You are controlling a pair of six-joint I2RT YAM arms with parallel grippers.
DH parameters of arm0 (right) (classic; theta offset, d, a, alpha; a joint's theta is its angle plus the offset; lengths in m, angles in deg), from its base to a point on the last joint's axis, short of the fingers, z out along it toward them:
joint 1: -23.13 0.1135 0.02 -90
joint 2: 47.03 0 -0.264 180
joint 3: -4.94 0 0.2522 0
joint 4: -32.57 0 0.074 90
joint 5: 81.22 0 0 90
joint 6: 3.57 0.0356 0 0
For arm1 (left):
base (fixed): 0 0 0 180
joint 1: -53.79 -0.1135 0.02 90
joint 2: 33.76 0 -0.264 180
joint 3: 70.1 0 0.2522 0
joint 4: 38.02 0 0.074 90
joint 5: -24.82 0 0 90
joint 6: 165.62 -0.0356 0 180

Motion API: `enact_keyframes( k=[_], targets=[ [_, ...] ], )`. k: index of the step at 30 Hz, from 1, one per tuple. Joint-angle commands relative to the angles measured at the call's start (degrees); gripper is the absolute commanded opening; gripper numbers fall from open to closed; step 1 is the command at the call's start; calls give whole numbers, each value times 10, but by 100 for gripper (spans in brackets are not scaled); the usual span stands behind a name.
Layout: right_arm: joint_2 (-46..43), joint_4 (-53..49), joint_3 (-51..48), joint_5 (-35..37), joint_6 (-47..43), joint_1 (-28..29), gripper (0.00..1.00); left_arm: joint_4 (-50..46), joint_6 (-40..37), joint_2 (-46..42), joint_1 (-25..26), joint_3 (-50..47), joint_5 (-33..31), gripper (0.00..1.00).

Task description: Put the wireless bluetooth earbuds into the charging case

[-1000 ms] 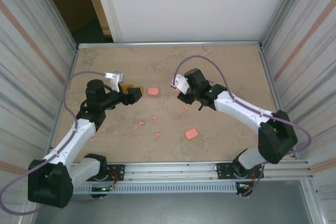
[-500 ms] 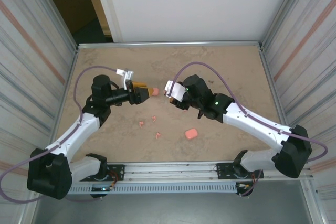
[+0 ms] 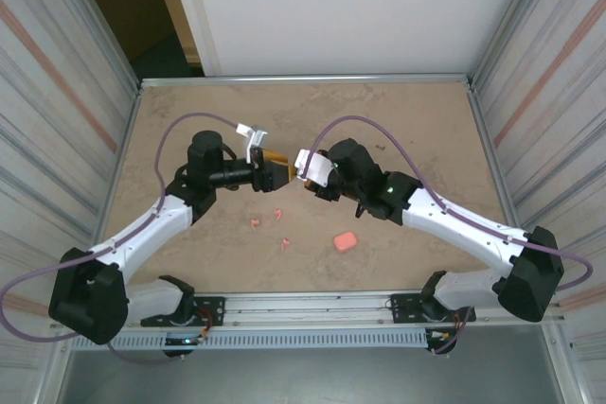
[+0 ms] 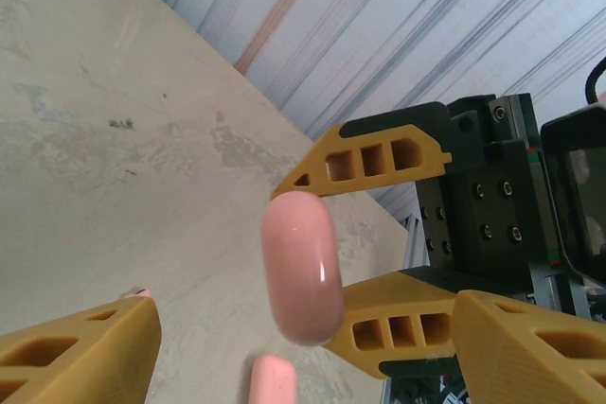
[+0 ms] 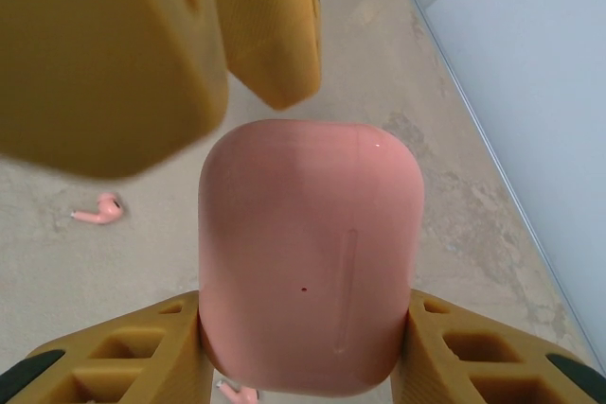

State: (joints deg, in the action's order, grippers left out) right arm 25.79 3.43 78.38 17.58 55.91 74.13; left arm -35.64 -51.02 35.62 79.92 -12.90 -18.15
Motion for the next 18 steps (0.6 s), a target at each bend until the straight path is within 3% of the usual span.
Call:
enact_keyframes(
  k=[1, 6, 18],
  targets=[
    [-19, 13, -4, 14, 2, 4, 45, -6, -14, 10, 11, 23, -8, 79],
    [-20, 21, -9, 18, 3, 4, 45, 0, -10, 27, 26, 31, -12, 77],
    [-17, 25, -16, 33, 7, 2, 45, -4, -10, 65, 43, 53, 6, 57]
  ],
)
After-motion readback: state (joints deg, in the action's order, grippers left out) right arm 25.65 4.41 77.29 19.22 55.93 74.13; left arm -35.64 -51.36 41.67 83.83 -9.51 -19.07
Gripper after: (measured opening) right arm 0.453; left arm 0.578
